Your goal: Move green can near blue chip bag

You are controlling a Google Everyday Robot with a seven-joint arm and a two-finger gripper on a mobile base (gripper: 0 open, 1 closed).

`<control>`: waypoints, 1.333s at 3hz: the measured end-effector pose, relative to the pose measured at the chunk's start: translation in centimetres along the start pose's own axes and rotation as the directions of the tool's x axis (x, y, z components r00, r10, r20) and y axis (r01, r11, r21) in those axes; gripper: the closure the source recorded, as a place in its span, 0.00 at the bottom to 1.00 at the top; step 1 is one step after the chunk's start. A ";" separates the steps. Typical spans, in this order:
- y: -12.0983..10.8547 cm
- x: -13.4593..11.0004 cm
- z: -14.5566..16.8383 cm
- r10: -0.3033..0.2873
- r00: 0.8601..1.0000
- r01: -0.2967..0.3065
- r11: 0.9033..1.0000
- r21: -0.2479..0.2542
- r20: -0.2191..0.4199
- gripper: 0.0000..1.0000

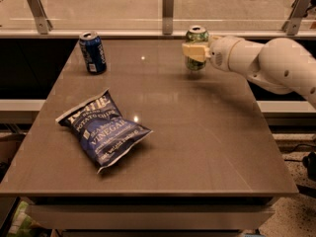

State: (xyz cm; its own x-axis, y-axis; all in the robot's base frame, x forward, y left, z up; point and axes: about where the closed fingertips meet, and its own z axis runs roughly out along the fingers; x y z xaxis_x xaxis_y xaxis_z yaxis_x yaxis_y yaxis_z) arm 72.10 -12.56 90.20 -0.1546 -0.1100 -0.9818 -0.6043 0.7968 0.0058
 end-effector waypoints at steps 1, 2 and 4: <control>1.1 -1.3 -1.7 -0.023 1.000 0.023 0.999 -0.034 -0.008 1.00; 2.7 -2.2 -3.7 -0.030 1.000 0.030 0.999 -0.045 0.000 1.00; 7.6 -1.7 -8.3 -0.052 0.999 0.053 0.998 -0.034 0.008 1.00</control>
Offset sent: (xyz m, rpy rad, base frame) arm -0.0745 -0.0022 0.0405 -0.0142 -0.0210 0.0547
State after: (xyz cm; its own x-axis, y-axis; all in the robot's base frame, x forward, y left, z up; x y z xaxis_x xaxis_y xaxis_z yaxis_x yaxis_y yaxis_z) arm 61.26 -11.26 93.52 -0.1165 -0.1468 -0.9823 -0.6377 0.7693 -0.0394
